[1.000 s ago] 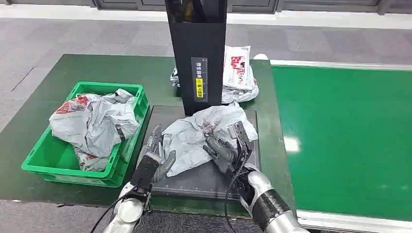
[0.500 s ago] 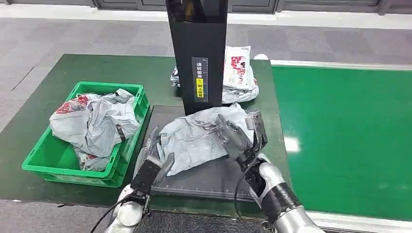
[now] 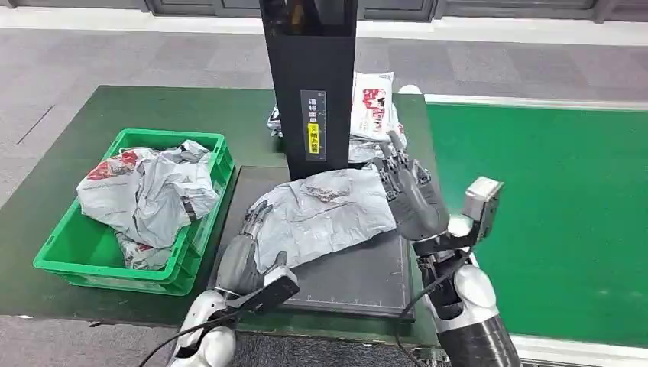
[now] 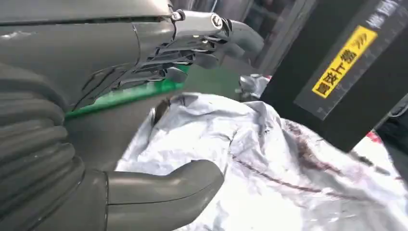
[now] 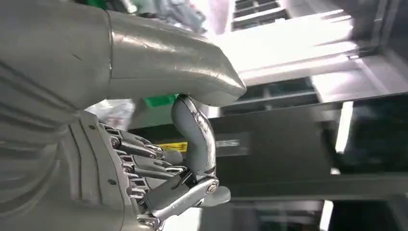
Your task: Moved the parcel from conveyor to table for the left to box.
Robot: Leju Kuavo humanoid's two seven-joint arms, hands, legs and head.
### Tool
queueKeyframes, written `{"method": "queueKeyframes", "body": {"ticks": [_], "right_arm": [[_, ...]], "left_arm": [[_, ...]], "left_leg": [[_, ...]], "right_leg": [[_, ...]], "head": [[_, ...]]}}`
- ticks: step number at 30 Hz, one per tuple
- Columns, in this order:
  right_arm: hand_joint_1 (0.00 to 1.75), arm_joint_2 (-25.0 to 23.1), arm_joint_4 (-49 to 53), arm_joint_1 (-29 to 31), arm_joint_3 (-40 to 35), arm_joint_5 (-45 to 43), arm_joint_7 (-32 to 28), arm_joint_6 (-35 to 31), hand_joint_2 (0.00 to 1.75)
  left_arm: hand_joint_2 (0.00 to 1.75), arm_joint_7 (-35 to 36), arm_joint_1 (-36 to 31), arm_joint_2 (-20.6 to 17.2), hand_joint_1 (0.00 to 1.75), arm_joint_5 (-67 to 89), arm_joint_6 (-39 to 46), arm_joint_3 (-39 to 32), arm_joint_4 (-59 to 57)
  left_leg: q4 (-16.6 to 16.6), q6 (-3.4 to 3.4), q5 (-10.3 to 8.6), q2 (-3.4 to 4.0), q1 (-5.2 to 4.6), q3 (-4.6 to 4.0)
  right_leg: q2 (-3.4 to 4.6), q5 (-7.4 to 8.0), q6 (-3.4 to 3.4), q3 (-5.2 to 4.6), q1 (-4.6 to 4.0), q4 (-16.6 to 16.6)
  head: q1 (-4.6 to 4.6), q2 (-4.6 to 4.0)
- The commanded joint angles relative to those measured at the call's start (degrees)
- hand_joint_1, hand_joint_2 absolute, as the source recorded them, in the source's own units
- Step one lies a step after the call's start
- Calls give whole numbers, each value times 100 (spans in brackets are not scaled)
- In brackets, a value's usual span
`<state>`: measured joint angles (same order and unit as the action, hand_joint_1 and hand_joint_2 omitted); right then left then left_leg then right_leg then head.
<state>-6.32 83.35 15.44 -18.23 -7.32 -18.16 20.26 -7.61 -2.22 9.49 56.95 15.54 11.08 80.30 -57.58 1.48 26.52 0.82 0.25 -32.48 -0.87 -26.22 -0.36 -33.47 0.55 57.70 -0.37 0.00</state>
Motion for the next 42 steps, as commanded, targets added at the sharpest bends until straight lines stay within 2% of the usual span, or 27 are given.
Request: {"method": "queueKeyframes", "body": {"ticks": [1,3,5,9,11,15,19,20,23,24,26,30,32,35,40,42], "right_arm": [[0,-21,1361,-788,910,30,-152,233,175],[0,-91,1519,-961,1010,81,-141,315,175],[0,-92,1558,-1018,1032,86,-147,339,175],[0,-161,1749,-1340,1156,237,-289,324,175],[0,-168,1796,-1407,1158,258,-310,350,175],[0,-210,2005,-1581,1142,495,-359,302,175],[0,-164,2219,-1770,1010,663,-540,284,175],[0,-169,2238,-1766,1002,663,-569,252,175],[0,-165,2241,-1756,994,658,-576,243,175],[0,-160,2253,-1746,988,656,-582,219,175],[0,-123,2249,-1707,1034,580,-555,128,175],[0,-119,2248,-1711,1036,580,-555,129,175],[0,-130,2258,-1757,1053,559,-574,120,175],[0,-147,2268,-1793,1091,548,-594,118,175],[0,-177,2337,-1904,1224,537,-609,130,175],[0,-235,2442,-2029,1345,569,-606,121,175]], "left_arm": [[175,543,-822,33,0,1512,-34,906,-842],[175,724,-1355,71,0,1780,-247,970,-1405],[175,719,-1563,116,0,1755,-292,925,-1661],[175,1000,-2384,121,0,2238,-541,981,-2957],[175,978,-2517,146,0,2254,-432,933,-3219],[175,1315,-3104,172,0,2720,-613,958,-4297],[175,1572,-3816,122,0,3067,-1158,822,-5649],[175,1572,-3891,98,56,3066,-1315,778,-5807],[175,1573,-3933,99,56,3073,-1390,757,-5897],[175,1572,-3991,88,175,3096,-1505,729,-6024],[175,1432,-4075,39,175,3158,-1916,651,-6372],[175,1433,-4066,43,175,3158,-1917,651,-6376],[175,1440,-4051,60,175,3214,-2029,681,-6392],[175,1517,-4005,13,175,3305,-2088,762,-6434],[175,1787,-3986,-36,175,3305,-1624,824,-6291],[175,2040,-3953,-43,175,3223,-739,619,-5995]], "left_leg": [[2,-6,-11,-61,3,-11],[2,-6,-11,-59,2,-11],[1,-5,-13,-56,-4,-12],[4,-5,-17,-57,1,-10],[16,-8,-28,-68,7,-12],[1,-11,-12,-19,-4,-1],[4,-12,-22,-44,2,-7],[0,-12,-18,-30,1,-6],[1,-12,-19,-32,2,-7],[3,-12,-21,-34,3,-7],[-2,-12,-13,-14,-1,-2],[5,-15,-11,12,-4,24],[6,-20,9,22,-5,-7],[21,-19,-3,22,-2,-2],[16,-17,7,27,-2,31],[28,-18,-6,26,2,18]], "right_leg": [[-48,-3,5,13,-3,-11],[-44,-1,4,14,-3,-11],[-50,-1,3,9,3,-4],[-43,8,5,16,2,-13],[-52,20,7,20,-4,-32],[-15,13,11,12,6,-6],[-33,18,11,15,-2,-14],[-21,18,11,11,-1,-10],[-22,19,11,11,-2,-12],[-23,20,11,12,-3,-14],[-9,17,11,10,1,-6],[15,22,13,43,5,-8],[27,20,18,52,7,-5],[25,29,13,56,5,-24],[27,17,14,87,7,-17],[32,31,13,76,2,-32]], "head": [[0,0],[0,0],[0,0],[0,0],[0,0],[-2,0],[-2,0],[0,0],[0,0],[0,0],[0,0],[-2,0],[0,0],[-2,0],[-2,0],[-2,0]]}}
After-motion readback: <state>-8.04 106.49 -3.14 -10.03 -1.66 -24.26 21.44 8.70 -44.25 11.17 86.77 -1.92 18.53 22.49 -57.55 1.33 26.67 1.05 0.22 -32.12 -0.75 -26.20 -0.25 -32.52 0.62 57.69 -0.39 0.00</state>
